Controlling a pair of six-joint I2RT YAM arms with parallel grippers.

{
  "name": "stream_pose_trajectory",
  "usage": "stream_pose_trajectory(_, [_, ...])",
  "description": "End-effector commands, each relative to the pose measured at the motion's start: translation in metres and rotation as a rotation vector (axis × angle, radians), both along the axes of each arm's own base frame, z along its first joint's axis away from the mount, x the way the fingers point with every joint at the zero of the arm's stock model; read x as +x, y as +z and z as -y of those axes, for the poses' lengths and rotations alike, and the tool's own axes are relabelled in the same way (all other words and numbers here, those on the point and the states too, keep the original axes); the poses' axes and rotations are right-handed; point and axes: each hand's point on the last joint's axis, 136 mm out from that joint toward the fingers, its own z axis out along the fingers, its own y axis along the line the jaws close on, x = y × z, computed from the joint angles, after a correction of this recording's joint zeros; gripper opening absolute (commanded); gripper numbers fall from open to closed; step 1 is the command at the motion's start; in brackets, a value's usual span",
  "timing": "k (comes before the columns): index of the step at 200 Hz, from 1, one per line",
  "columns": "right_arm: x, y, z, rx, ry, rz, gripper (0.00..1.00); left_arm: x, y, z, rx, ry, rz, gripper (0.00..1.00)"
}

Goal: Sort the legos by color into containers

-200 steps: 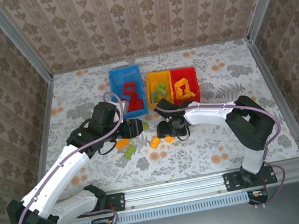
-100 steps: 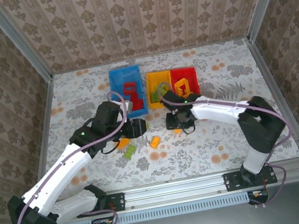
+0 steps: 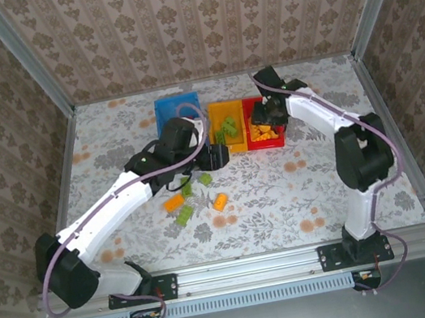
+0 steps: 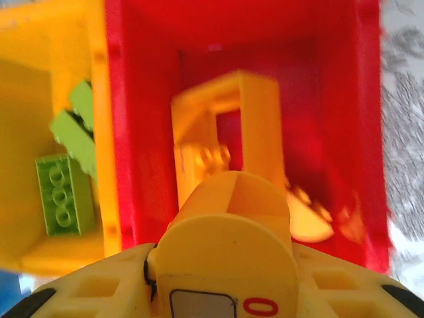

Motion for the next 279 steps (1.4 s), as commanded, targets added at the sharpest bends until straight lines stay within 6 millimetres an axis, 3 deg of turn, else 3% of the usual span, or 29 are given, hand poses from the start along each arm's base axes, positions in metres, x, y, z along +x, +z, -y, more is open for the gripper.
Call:
stream_pose_trajectory(1, [0.011, -0.003, -0.006, -0.009, 0.049, -0.045, 0.40, 0.005, 0.009, 0.008, 0.002, -0.009, 0.043, 0.60])
stream_pose_trajectory(30, [0.016, -0.010, -0.003, -0.027, 0.039, -0.066, 0.55, 0.004, 0.004, 0.005, 0.027, 0.003, 0.038, 0.60])
stream_pose_trajectory(72, [0.009, 0.020, 0.003, -0.036, 0.034, 0.001, 0.69, -0.003, -0.015, -0.012, 0.095, 0.046, -0.009, 0.61])
stream_pose_trajectory(93, [-0.004, 0.039, 0.006, -0.027, 0.046, 0.051, 0.71, -0.008, -0.030, -0.031, 0.162, 0.101, -0.044, 0.61])
stream_pose_trajectory(117, [-0.031, 0.057, 0.002, 0.011, 0.105, 0.131, 0.72, -0.021, -0.061, -0.069, 0.279, 0.193, -0.145, 0.60])
stream_pose_trajectory(143, [-0.076, 0.072, -0.028, 0.077, 0.278, 0.242, 0.75, -0.044, -0.091, -0.102, 0.367, 0.232, -0.239, 0.61])
stream_pose_trajectory(173, [-0.137, 0.064, -0.074, 0.199, 0.463, 0.238, 0.81, -0.078, -0.124, -0.133, 0.487, 0.196, -0.330, 0.64])
stream_pose_trajectory(194, [-0.173, 0.053, -0.107, 0.319, 0.568, 0.186, 0.82, -0.096, -0.146, -0.146, 0.543, 0.149, -0.379, 0.66])
stream_pose_trajectory(217, [-0.206, 0.049, -0.138, 0.416, 0.680, 0.144, 0.83, -0.100, -0.162, -0.152, 0.571, 0.125, -0.411, 0.67])
stream_pose_trajectory(243, [-0.227, 0.042, -0.154, 0.442, 0.744, 0.100, 0.84, -0.093, -0.172, -0.150, 0.572, 0.102, -0.421, 0.70])
stream_pose_trajectory(279, [-0.228, 0.042, -0.155, 0.437, 0.743, 0.102, 0.84, -0.085, -0.188, -0.148, 0.620, 0.060, -0.455, 0.71])
